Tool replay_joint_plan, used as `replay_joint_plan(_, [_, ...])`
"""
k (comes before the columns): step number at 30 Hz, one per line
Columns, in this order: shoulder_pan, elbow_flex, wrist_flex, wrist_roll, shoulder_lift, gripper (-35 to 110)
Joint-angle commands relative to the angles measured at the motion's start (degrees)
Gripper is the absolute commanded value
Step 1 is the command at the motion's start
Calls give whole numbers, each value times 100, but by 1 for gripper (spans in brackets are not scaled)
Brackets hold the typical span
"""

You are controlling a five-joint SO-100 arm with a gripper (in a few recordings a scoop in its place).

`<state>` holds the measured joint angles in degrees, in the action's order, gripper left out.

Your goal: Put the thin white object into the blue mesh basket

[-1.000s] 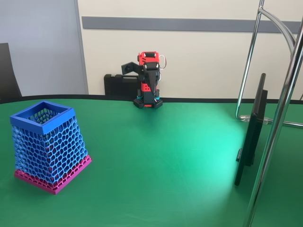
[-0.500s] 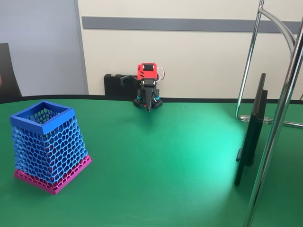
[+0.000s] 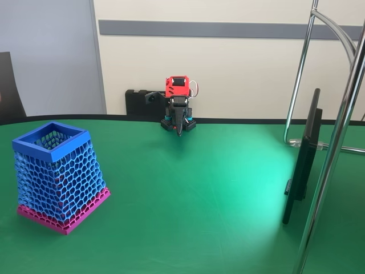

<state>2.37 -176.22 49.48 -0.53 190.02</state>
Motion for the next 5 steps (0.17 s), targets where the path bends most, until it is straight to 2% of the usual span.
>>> replay_joint_plan(1, [-44,-44,26,-44,44,2])
replay_joint_plan(5, [-44,-44,26,-53,44,1])
